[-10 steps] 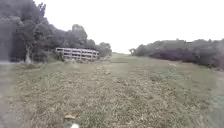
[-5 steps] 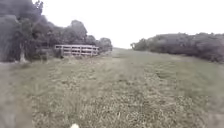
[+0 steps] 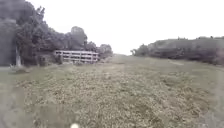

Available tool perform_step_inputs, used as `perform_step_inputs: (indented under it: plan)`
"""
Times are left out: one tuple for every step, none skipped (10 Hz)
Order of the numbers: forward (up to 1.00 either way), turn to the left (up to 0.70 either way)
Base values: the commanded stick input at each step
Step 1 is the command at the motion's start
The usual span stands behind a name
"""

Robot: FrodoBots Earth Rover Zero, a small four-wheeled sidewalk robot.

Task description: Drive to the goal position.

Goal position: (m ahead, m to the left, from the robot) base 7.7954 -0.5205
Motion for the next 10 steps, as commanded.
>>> perform_step_inputs:
  plan:
    - [0.70, 0.00]
    - [0.70, 0.00]
    - [0.70, 0.00]
    - [0.70, 0.00]
    - [0.70, 0.00]
    - [0.70, 0.00]
    - [0.70, 0.00]
    - [0.70, 0.00]
    - [0.70, -0.35]
    - [0.70, -0.35]
